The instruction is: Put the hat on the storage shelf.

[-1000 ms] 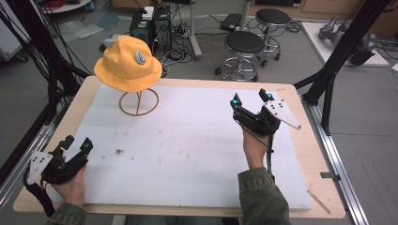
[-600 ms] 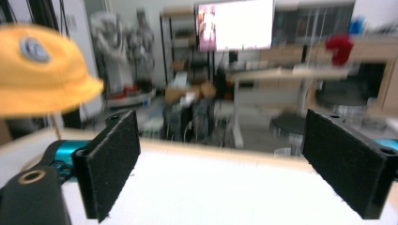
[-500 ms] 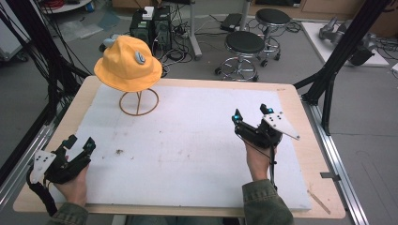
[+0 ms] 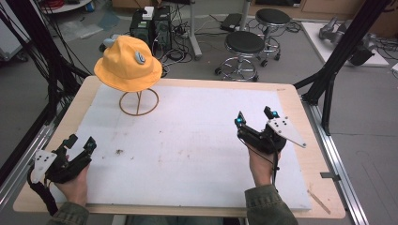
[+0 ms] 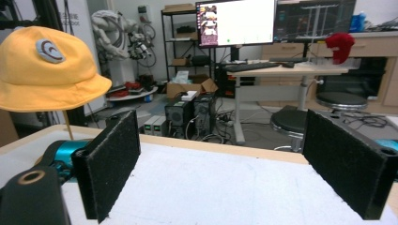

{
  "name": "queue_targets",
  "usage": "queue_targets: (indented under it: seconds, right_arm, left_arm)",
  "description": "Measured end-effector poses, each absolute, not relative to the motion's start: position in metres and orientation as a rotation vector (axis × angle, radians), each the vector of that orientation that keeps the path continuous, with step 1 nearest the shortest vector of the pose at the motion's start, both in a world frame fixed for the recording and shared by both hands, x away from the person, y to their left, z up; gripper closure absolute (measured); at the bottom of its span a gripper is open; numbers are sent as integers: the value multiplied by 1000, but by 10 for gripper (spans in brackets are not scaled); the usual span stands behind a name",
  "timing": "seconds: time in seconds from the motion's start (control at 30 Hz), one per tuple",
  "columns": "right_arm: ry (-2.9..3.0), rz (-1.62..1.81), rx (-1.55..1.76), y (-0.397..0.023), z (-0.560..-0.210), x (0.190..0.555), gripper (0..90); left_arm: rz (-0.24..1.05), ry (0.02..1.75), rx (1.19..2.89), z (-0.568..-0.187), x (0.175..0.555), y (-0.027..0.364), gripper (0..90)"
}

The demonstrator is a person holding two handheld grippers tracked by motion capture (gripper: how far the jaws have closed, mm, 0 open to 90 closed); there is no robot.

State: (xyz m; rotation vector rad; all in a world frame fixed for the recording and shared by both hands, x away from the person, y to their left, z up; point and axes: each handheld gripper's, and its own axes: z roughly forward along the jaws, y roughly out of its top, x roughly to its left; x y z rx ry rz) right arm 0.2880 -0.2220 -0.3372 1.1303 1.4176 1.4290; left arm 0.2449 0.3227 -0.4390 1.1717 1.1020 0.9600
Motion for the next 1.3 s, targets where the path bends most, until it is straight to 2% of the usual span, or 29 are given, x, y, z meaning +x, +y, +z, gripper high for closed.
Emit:
queue_targets:
  seconds: [0.67, 1.3]
  right_arm:
    - [1451, 1389, 1247, -232, -391, 274, 108]
    - [1454, 1389, 1270, -238, -398, 270, 108]
  left_arm:
    - [936, 1099, 1185, -441, 253, 317, 322]
    - [930, 1103, 1187, -441, 253, 318, 322]
